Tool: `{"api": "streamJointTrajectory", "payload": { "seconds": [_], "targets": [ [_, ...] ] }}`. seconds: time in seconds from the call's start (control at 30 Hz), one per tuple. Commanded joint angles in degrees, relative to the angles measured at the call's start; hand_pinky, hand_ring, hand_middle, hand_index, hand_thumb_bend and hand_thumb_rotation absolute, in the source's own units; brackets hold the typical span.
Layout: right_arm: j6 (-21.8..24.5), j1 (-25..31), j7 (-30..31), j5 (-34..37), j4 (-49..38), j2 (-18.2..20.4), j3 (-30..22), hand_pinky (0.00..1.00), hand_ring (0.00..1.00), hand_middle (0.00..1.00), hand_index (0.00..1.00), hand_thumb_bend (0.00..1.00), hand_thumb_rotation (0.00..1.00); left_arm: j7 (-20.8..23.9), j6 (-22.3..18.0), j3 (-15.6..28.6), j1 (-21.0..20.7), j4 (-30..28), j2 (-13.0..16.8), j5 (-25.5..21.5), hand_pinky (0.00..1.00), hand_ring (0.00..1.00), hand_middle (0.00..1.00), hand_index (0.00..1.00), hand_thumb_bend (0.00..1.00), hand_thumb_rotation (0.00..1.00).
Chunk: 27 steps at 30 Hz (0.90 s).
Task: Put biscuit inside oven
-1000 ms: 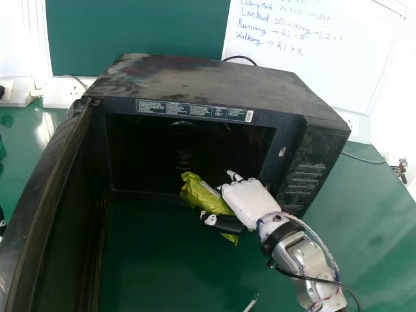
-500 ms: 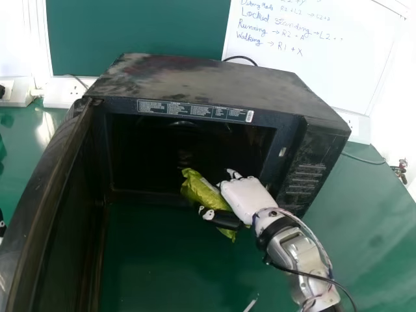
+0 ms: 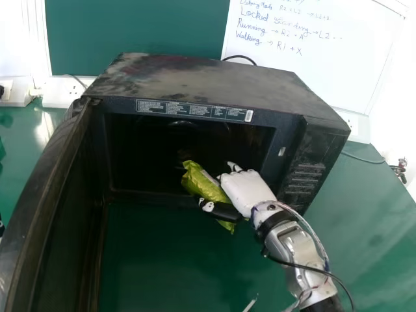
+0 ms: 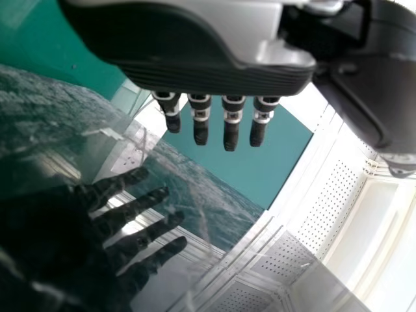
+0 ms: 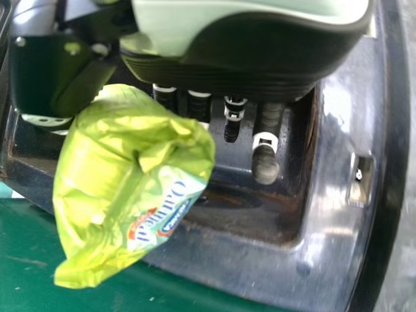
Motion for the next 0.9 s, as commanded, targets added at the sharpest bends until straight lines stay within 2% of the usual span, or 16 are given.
{"api": "streamJointTrajectory", "payload": {
  "seconds": [0.0,0.37,0.57,0.87],
  "targets": [
    [0.4,-1.9,-1.4,-0.9,0.7,0.4,0.9,0.09,0.18,0.47,0.48,0.53,0.00,0.1,-0.6,0.0,0.9,-0.6,-0.7,-0.1,0.95,1.00,1.00,1.00,0.84,0.80],
    [1.6,-4.8,1.8,1.3,3.4,1.4,1.4,0.12,0.21,0.47,0.48,0.53,0.00,0.4,-0.7,-0.5,1.3,-1.2,-1.0,0.3,0.93,1.00,1.00,1.00,0.85,0.80],
    [0.2,-7.4,-0.7,2.1,8.3,2.2,2.1,0.14,0.22,0.47,0.48,0.53,0.00,0.5,-1.1,-0.9,1.6,-1.5,-1.2,0.9,0.93,1.00,1.00,1.00,0.84,0.82],
    [3.2,-10.3,-0.7,1.7,12.5,4.8,3.5,0.15,0.23,0.47,0.49,0.53,0.00,0.4,-1.2,-1.0,1.8,-1.6,-1.2,0.5,0.94,1.00,1.00,1.00,0.84,0.81]
  ]
}}
